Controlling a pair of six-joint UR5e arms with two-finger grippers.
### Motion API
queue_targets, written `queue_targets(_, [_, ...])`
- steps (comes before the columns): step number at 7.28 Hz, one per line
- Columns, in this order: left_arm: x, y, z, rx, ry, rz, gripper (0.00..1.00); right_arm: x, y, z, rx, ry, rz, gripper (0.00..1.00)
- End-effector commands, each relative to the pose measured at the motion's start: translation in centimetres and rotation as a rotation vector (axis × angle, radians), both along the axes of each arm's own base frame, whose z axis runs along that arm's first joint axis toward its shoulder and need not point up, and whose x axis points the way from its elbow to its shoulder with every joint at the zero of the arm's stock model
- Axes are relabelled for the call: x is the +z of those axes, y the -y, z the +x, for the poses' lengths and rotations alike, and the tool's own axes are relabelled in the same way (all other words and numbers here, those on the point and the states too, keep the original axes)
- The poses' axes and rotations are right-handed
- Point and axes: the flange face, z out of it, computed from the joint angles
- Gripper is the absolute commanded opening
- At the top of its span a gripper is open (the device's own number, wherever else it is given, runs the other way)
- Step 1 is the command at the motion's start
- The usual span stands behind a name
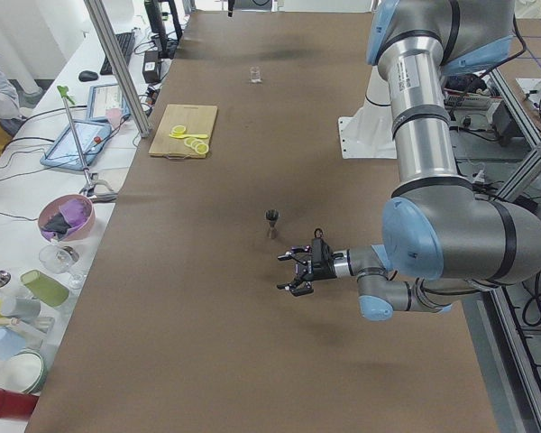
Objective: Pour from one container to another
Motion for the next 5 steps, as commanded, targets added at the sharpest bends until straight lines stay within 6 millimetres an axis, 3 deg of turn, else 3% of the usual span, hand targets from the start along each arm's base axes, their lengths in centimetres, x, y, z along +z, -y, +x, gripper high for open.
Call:
queue_targets(1, [1.2,-0.3,-0.8,0.121,0.132,-0.057,0.99,1.8,-1.4,0.6,0.006,-0.019,-0.211,1.0])
queue_targets(2, [1.3,-0.3,-1.2,0.174,0.199,-0.053,0.99,2.0,-1.7,0.6,0.006,0.008,-0.238,1.0])
queue_targets(4, [-0.1,0.0,-1.7,0.203,0.06,-0.072,0.99,4.0,-4.8,0.6,0.003,0.132,-0.291,1.0])
queue_targets(5, [-0.6,0.8,-2.7,0.237,0.058,-0.07,0.99,4.0,-5.7,3.6,0.052,0.145,-0.293,1.0])
